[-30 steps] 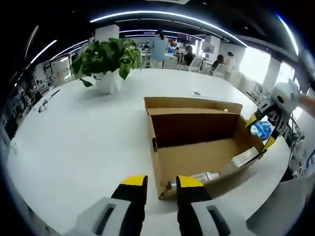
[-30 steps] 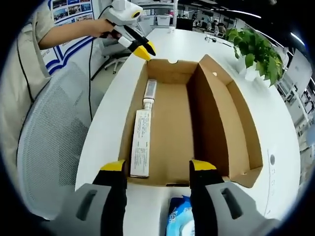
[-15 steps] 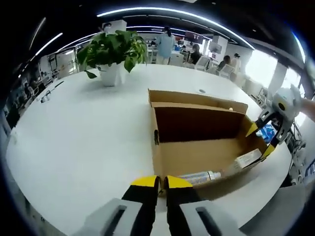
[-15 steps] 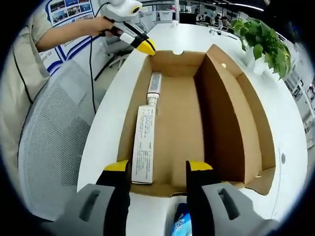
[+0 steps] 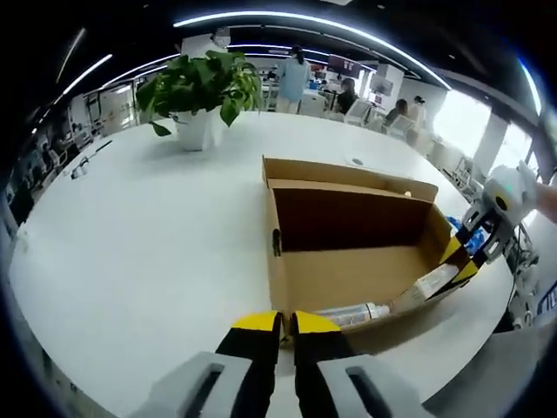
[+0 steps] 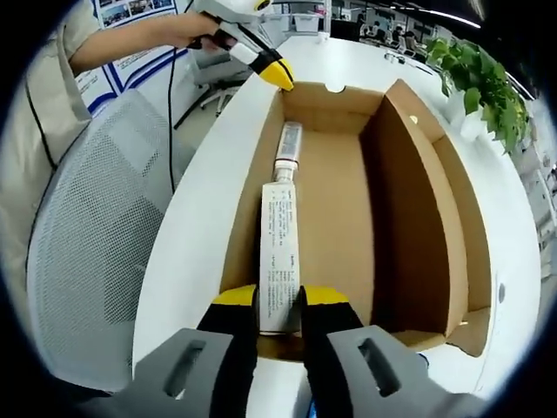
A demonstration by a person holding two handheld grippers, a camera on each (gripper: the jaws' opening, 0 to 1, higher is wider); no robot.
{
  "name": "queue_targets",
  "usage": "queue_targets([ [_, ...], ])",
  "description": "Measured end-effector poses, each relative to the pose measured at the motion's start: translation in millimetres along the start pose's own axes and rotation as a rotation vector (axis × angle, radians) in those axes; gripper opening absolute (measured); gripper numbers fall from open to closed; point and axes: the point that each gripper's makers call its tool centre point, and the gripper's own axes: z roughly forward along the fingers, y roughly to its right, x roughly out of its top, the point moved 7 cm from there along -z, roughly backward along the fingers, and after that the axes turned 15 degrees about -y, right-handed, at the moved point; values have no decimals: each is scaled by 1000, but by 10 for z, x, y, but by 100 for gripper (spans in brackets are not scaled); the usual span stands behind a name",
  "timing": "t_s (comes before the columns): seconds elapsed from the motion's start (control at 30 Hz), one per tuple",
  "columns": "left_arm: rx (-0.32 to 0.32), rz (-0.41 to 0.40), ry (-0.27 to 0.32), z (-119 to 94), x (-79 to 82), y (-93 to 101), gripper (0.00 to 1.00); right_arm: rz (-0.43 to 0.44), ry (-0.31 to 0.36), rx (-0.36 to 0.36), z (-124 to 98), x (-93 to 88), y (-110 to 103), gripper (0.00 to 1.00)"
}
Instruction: Operate the shoe box by opening the lid, removing the specified soft item, and placing it in the target area until the item is outside and the box remains undamaged.
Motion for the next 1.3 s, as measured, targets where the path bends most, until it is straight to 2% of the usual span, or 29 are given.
queue_targets([
  [0.23,-2,-2,2,2,-1,-4,5,-17,-3,-7,-22,17,-10,15],
  [0.73,0,9,-5,15,-20,-1,5,43,43,-36,-235,53,-21,14],
  [1.3,3,11,-16,14,-22,5,5,53,125,-101,-745,144,-80,14],
])
